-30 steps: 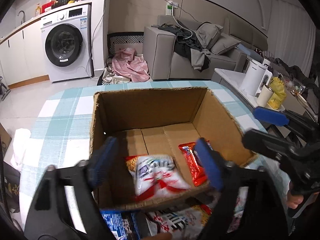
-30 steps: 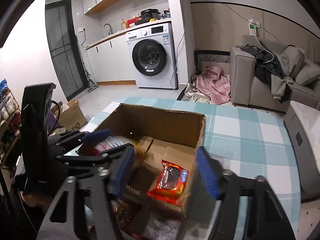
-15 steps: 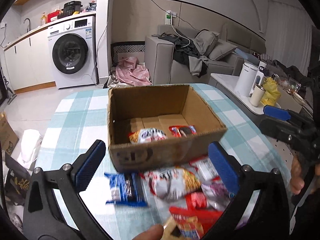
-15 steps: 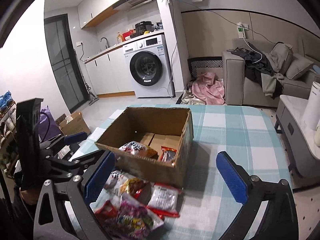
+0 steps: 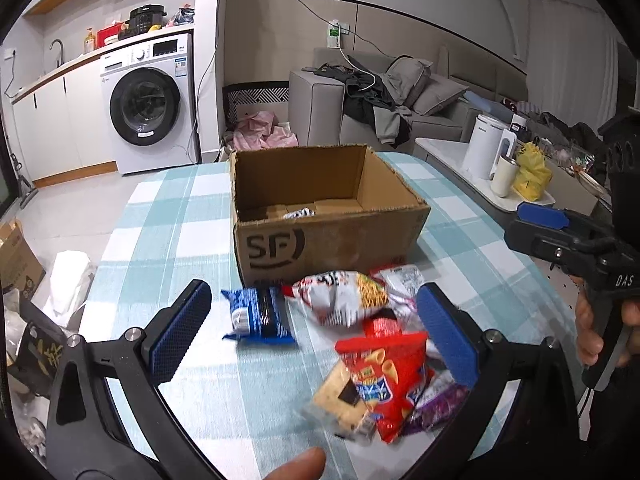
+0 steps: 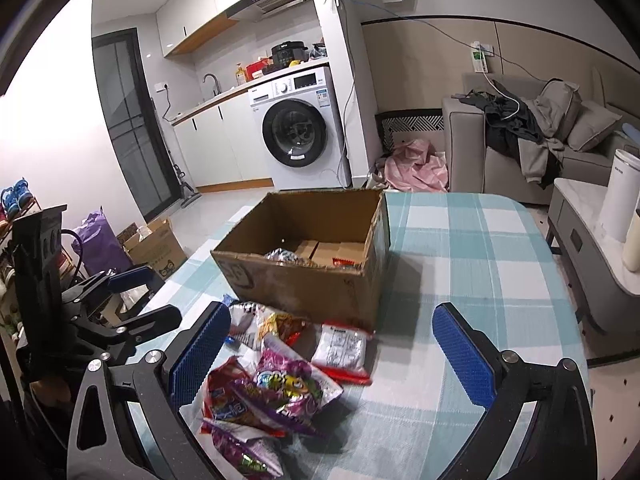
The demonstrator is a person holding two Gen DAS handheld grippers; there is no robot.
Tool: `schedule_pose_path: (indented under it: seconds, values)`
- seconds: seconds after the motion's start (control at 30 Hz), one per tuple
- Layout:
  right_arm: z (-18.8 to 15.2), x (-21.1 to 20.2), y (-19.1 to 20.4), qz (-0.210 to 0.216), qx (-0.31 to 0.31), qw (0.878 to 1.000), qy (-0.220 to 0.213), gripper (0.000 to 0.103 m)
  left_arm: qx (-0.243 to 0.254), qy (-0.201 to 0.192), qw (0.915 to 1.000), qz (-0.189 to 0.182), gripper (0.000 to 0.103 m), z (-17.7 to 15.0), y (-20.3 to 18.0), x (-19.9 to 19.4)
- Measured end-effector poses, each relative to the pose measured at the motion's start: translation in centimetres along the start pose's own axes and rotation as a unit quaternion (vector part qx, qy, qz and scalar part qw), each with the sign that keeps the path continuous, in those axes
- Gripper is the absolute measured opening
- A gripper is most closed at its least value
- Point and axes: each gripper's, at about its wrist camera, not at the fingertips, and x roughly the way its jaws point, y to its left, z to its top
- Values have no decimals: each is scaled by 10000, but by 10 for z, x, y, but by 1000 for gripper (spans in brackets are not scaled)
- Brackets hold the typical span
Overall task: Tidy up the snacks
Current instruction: 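Withdraw both grippers from the box back toward the snack pile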
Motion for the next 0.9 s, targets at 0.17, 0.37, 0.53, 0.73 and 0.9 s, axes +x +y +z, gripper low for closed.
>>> schedule_pose_path:
  seconds: [0.17,0.37,0.53,0.73,0.9]
  values:
    - [-9,0,4,33,39,10000,77,103,45,34,10000,-64,102,-4,-2,-3]
    - [-21,7,11,23,19,9999,130,103,-50,99,9998,-155,102,-15,-1,4]
    - [-30,16,11,108,16,9994,317,103,-67,272,9992,-275,102,-22,2,16]
    - [-36,28,11,194,-8,9987,481,103,-127,387,9985,-379,102,-27,3,25]
    - [-40,35,11,239,-22,9980,579,103,-101,512,9973,-517,102,-31,-1,32]
